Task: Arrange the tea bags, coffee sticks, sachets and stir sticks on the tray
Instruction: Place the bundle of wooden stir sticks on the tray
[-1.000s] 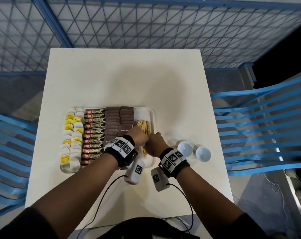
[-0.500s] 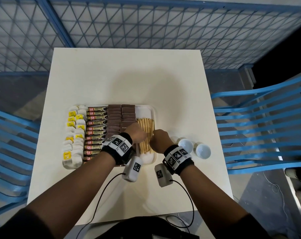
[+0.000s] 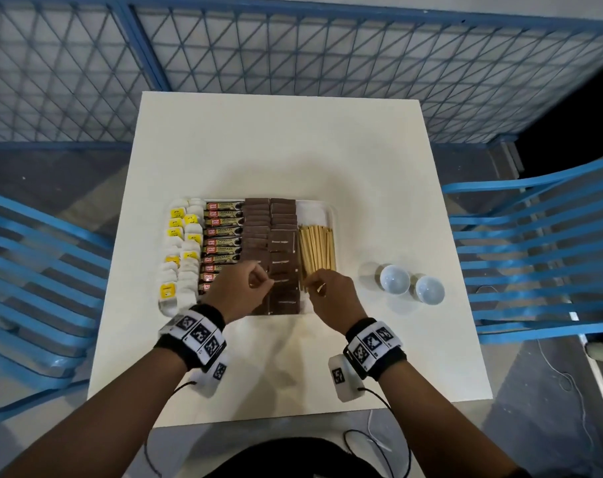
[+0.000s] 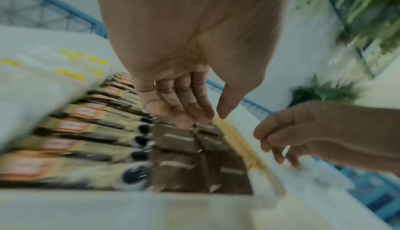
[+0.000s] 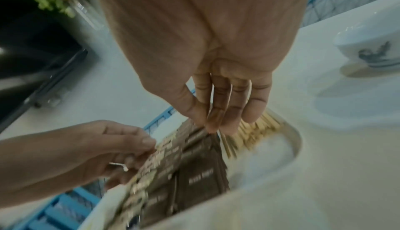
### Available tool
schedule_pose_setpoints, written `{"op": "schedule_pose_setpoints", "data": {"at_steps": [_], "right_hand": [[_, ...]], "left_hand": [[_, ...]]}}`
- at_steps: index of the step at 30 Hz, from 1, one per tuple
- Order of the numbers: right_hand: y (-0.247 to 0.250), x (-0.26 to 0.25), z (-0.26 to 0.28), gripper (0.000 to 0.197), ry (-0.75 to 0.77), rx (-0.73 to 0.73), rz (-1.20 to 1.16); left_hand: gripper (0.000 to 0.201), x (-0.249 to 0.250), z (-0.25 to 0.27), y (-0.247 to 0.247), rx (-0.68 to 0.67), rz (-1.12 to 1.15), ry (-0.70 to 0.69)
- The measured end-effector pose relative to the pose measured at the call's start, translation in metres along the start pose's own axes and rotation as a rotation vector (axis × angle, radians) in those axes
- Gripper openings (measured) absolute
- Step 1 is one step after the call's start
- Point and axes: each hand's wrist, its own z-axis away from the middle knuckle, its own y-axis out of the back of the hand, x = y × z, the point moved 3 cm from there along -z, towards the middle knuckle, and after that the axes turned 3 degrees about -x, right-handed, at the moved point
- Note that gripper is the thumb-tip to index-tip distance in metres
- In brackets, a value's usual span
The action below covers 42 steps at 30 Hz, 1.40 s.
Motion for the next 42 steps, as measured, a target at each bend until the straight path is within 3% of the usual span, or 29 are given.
{"op": "schedule_pose_setpoints", "data": {"at_steps": [4, 9, 19, 23, 29, 32, 42], "right_hand": [[-0.032, 0.001, 0.015, 0.013, 0.028, -0.02, 0.17], [-0.056, -0.002, 0.023, 0.013, 0.018, -0.009, 0.344], [-0.065, -0.003, 0.026, 0.006, 0.063, 0.058, 0.505], [-0.062, -0.003, 0.022, 0.016, 0.123, 0.104, 0.519], [-0.041, -0.015, -0.035, 0.016, 0.162, 0.089, 0.524], [-0.028, -0.026, -0.079, 0.006, 0.164, 0.035, 0.565], [-0.026, -0.063, -0.195, 0.011, 0.137, -0.056, 0.756]], "left_hand": [[0.02, -0.05, 0.031, 0.007, 0.013, -0.154, 0.02], [0.019, -0.088, 0.047, 0.014, -0.013, -0.256, -0.109], [0.01, -0.114, 0.052, 0.02, 0.025, -0.359, -0.196], [0.017, -0.116, 0.046, 0.021, 0.039, -0.418, -0.234], [0.017, -0.101, -0.007, 0.046, 0.08, -0.47, -0.256], [0.014, -0.094, -0.045, 0.064, 0.1, -0.469, -0.213], [0.006, -0.091, -0.129, 0.122, 0.11, -0.481, -0.076]]}}
